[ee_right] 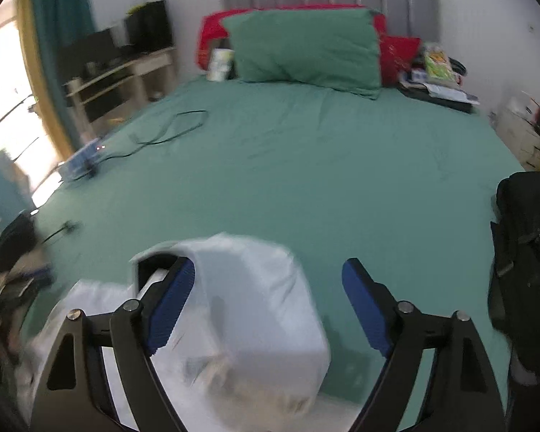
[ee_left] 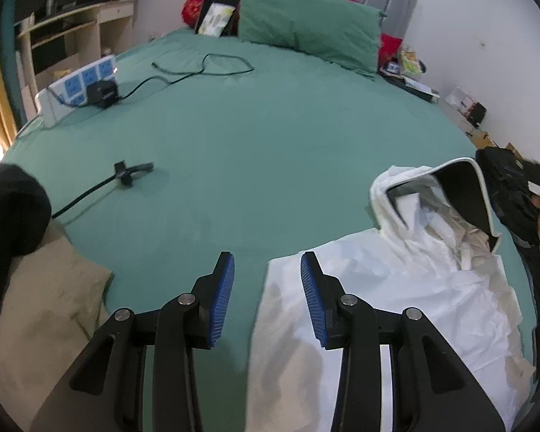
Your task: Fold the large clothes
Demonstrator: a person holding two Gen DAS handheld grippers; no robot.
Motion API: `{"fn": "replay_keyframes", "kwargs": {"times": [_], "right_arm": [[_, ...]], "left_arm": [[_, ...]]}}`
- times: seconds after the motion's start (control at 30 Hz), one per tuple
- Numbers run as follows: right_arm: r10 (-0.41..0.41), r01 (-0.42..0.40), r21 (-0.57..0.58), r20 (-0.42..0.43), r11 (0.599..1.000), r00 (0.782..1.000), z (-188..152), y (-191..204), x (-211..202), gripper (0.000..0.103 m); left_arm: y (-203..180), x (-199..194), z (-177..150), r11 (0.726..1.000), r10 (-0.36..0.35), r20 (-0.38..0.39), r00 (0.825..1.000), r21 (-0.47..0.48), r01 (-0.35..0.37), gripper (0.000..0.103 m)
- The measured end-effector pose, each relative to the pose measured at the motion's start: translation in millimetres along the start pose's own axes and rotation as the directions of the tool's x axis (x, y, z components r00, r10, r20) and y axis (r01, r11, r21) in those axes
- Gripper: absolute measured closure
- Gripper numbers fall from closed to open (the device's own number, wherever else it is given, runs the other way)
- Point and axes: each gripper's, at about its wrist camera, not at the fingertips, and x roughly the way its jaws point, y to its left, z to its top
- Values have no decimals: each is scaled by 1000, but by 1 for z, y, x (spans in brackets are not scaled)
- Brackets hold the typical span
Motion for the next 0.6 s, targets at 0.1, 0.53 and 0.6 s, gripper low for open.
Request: {"fn": "replay_keyframes", "kwargs": {"times": [0.1,0.53,0.6], "right_arm": [[209,-194,94,-191,977,959,18,-8,65,12],[93,-390,-392,-595,833,798,-46,97,139,3],[98,-399,-386,-606,832,789,-43,101,144,3]], "left_arm": [[5,5,2,1000,1,-11,1000,-16,-1,62],[0,13,-3,1000,0,-43,999,18,1,62],[-2,15,-4,1000,2,-51,999,25,0,62]]}}
